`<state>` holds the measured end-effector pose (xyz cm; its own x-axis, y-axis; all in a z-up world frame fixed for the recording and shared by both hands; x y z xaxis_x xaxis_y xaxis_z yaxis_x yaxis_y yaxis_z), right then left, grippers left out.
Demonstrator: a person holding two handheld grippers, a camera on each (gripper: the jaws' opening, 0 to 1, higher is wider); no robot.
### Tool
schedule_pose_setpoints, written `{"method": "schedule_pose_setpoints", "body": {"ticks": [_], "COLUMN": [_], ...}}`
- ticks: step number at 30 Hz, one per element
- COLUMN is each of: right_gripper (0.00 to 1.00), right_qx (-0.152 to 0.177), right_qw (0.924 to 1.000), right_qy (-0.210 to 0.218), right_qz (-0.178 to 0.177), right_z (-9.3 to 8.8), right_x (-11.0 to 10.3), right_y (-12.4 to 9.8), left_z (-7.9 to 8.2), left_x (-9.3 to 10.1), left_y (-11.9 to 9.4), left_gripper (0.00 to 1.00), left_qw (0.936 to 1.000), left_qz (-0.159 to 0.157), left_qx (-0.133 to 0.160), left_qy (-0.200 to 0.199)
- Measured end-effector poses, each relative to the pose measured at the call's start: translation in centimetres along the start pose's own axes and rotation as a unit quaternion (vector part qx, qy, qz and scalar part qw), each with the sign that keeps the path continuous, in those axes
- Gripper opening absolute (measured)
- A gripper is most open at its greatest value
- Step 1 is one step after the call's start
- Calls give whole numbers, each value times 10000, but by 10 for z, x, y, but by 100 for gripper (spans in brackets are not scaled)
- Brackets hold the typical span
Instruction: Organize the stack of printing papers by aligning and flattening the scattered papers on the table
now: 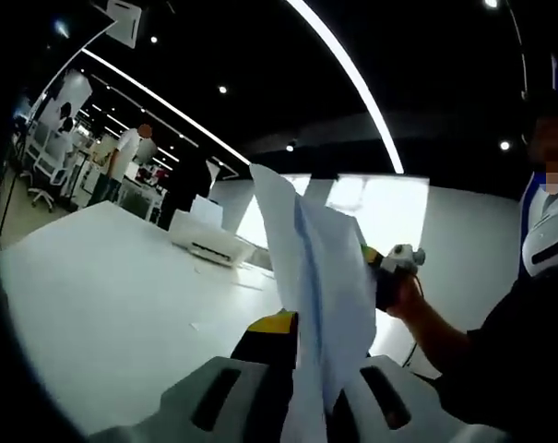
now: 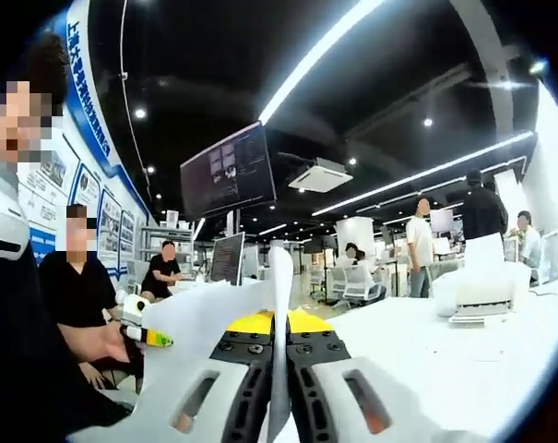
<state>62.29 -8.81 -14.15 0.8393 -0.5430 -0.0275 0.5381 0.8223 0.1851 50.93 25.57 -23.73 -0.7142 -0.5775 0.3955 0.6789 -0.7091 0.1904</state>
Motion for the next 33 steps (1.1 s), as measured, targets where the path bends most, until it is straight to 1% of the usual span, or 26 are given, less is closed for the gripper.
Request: {"method": "schedule_pose_setpoints", "body": {"ticks": [6, 7, 11, 16, 17, 18, 21, 23, 25, 29, 33], "right_gripper": [0, 0, 0, 0, 0, 0, 0, 0, 0, 0, 8], "right_qx": [-24, -36, 58, 41, 23, 20, 1, -8, -42, -113, -186], "right_qw": [9998, 9997, 9986, 9979, 9965, 9963, 9948, 9942, 9944, 9952, 9966], "right_qy": [172, 209, 419, 491, 611, 624, 725, 777, 766, 723, 453], "right_qz": [83, 133, 302, 410, 566, 592, 712, 743, 720, 654, 667], "right_z": [-5, -6, -6, -9, -12, -12, -15, -16, -19, -22, -24], "right_x": [-3, -10, -15, -19, -28, -31, -36, -37, -37, -34, -31], "right_y": [1, 2, 6, 10, 14, 15, 16, 17, 16, 15, 13], "left_z": [-3, -3, -2, -2, -3, -3, -3, -3, -2, 2, 3], "left_x": [3, 3, 3, 3, 4, 5, 6, 5, 5, 3, 3], "left_y": [3, 3, 4, 4, 4, 4, 4, 4, 3, 0, 0], "left_gripper": [8, 8, 8, 9, 9, 10, 11, 10, 6, 6, 6], "left_qw": [9999, 9999, 9999, 9999, 9999, 9999, 9998, 9998, 9998, 9998, 9996], "left_qz": [-78, -80, -74, -77, -111, -120, -167, -150, -148, -98, -78], "left_qx": [-64, -74, -48, -52, -53, -54, -84, -68, -29, 59, 29], "left_qy": [45, 62, 57, 68, 79, 85, 104, 131, 163, 175, 262]}}
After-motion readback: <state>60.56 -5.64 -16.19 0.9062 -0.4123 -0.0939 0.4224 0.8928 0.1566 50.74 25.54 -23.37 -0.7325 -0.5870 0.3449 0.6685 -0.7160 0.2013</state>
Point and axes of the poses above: the point that each gripper's makers call its tool centre point, and the gripper's own axes: y roughly forward along the fingers, x roughly to its right, z roughly out of its top, the point moved 8 cm from there along -y, roughly backward along the fingers, and after that the axes turned 1 degree about -y, right-handed, at the moved point
